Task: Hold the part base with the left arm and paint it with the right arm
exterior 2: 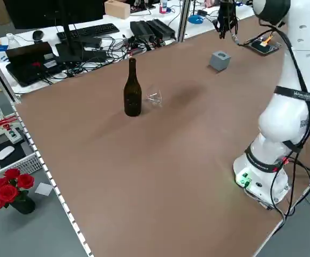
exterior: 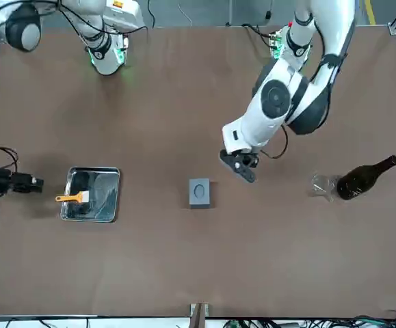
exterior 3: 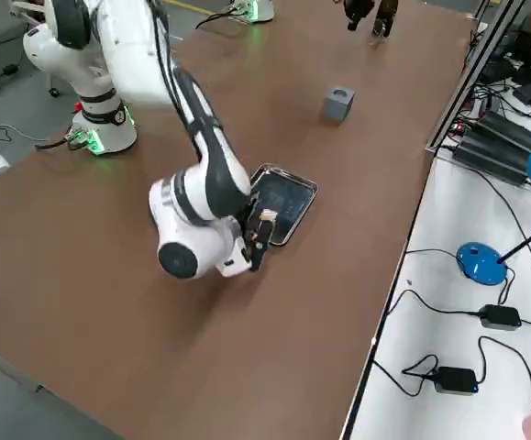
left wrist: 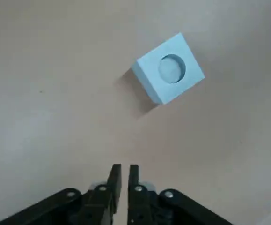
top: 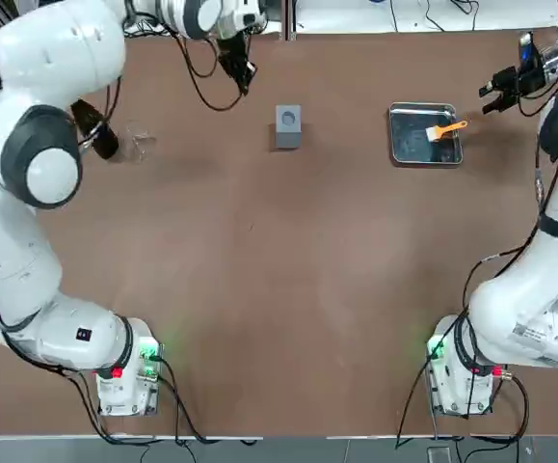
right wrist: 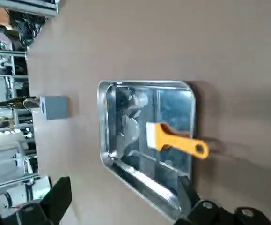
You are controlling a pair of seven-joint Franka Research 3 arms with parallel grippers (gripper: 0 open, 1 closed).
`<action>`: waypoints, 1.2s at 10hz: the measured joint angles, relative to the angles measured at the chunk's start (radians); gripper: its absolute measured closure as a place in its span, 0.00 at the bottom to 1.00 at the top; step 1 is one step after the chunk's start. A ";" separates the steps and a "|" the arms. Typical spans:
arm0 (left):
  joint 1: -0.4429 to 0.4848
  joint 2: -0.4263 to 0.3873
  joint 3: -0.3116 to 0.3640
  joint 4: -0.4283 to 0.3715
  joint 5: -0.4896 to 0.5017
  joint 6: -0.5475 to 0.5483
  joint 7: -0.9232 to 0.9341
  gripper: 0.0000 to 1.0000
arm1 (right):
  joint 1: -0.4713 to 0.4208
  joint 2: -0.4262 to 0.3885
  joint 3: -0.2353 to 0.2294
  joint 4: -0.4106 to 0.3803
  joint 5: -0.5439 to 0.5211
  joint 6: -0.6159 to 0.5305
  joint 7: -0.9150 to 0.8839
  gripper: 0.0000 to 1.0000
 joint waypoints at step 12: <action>-0.068 0.248 0.000 0.021 0.115 0.354 0.003 0.99 | -0.050 0.244 -0.003 0.203 0.111 -0.098 0.001 0.00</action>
